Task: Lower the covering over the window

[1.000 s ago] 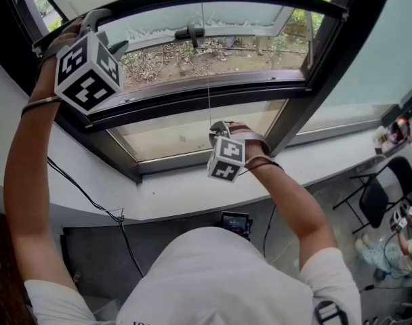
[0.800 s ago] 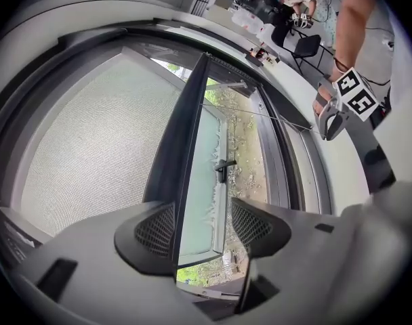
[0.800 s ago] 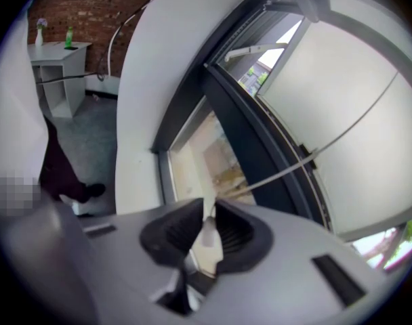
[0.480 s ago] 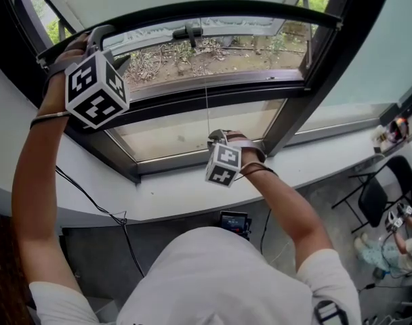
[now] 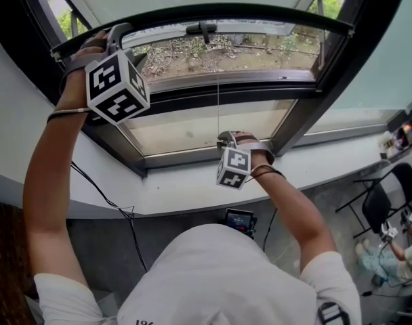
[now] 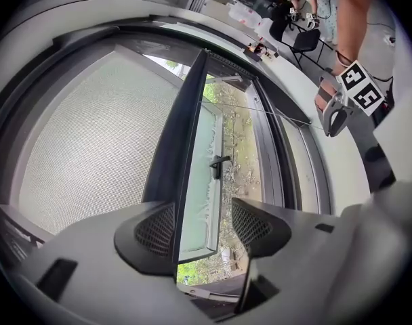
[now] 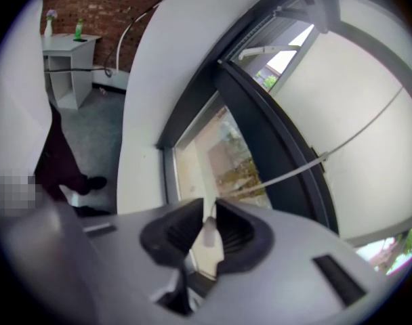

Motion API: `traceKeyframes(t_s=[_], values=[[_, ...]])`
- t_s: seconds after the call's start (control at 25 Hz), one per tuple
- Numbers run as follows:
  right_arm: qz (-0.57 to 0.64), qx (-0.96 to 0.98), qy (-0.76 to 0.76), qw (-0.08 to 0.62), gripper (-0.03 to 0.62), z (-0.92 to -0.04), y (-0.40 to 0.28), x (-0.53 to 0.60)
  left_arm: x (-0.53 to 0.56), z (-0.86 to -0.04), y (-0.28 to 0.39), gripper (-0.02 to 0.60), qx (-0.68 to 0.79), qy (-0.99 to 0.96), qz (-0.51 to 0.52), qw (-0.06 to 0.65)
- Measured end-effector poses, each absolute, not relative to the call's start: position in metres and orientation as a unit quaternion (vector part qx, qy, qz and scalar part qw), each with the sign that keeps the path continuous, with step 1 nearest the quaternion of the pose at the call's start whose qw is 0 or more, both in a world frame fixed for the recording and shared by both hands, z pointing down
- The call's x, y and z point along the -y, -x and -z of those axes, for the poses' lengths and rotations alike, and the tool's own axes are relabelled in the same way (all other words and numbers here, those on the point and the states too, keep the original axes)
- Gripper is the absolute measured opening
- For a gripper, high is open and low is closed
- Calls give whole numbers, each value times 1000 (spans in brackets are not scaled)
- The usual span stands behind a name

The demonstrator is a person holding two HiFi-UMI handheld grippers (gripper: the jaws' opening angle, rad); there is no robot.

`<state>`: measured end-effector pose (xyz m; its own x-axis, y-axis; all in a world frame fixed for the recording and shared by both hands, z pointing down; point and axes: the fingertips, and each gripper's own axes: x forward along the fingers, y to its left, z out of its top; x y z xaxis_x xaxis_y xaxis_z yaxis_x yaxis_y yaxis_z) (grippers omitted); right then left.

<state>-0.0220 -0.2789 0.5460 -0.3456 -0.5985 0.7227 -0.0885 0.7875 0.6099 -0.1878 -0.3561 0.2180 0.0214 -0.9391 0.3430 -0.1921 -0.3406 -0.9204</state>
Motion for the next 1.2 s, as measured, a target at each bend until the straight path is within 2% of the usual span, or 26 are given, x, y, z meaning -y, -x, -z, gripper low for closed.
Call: traceKeyframes(t_s=[0.4, 0.96, 1.2], values=[[225, 774, -190, 560, 60, -581, 9, 263, 355, -261, 187, 256, -433, 644, 547, 314], [225, 767, -187, 571, 60, -599, 0, 256, 352, -285, 187, 256, -430, 645, 557, 299], [232, 776, -209, 549, 67, -588, -1, 267, 355, -296, 187, 256, -427, 646, 561, 292]])
